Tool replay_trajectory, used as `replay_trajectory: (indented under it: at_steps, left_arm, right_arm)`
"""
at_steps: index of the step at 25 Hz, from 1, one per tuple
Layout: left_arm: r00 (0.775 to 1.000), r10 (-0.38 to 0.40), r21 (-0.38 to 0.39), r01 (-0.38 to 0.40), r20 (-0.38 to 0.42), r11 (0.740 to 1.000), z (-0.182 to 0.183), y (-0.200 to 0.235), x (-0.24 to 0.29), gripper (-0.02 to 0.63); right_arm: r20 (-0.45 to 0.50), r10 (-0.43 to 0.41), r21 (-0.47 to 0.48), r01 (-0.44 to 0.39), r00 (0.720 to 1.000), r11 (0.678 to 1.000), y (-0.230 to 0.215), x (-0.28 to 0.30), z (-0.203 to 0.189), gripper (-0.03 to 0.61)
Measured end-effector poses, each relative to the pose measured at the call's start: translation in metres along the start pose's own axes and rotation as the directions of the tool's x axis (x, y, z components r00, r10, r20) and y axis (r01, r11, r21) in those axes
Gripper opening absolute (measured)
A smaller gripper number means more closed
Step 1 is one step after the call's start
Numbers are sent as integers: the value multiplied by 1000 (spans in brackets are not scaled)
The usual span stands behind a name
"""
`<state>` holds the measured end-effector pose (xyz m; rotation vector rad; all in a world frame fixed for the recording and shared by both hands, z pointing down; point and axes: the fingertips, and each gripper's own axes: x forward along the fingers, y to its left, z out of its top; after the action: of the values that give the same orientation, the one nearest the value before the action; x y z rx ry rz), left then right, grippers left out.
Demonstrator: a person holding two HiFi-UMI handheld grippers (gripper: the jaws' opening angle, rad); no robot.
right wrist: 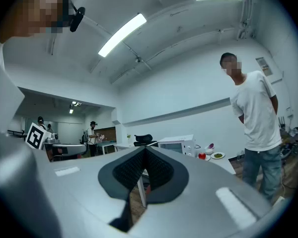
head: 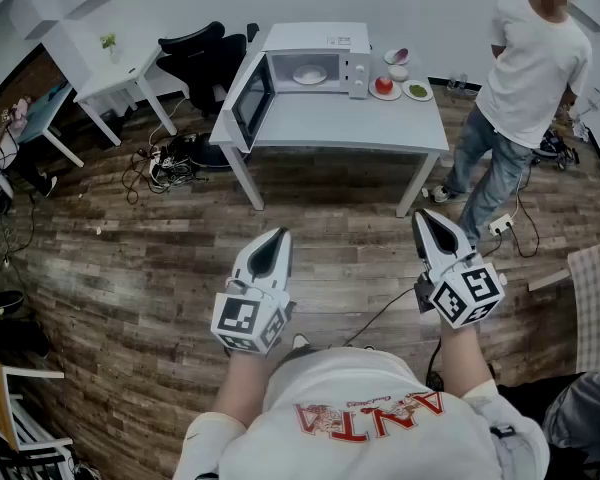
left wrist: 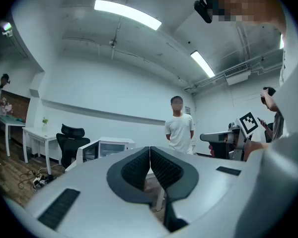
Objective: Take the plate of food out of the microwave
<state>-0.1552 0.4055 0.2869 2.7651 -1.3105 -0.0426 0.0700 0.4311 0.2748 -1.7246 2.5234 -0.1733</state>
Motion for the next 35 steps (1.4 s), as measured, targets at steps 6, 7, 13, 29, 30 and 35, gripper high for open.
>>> replay_trajectory:
  at_steps: [6, 7, 13, 29, 30, 35]
  left_arm:
    - [1000, -9, -9, 9, -3, 1000, 0, -4, 4, 11]
    - [1000, -11, -12, 11, -5, 1000, 0, -4, 5, 11]
    - [1000, -10, -22, 10, -8, 1000, -4, 1, 0, 11]
    - [999, -45, -51, 43, -23, 998, -15, 91, -18, 11]
    - [999, -48, -62, 46, -24, 997, -19, 99, -21, 11]
    - [998, -51, -111, 49, -22, 993, -31, 129, -30, 9]
  right_arm:
    - [-7, -3, -5, 3, 1000, 1000, -2, 1, 1, -2]
    - [-9, -1, -7, 1, 1000, 1000, -2, 1, 2, -3]
    - [1, 11, 25, -11, 1000, 1000, 5, 2, -1, -2]
    - [-24, -23, 66, 24, 999, 998, 69, 63, -27, -2]
    - [-31, -28, 63, 30, 999, 998, 75, 67, -31, -2]
    - [-75, -47, 57, 51, 996, 997, 93, 86, -42, -2]
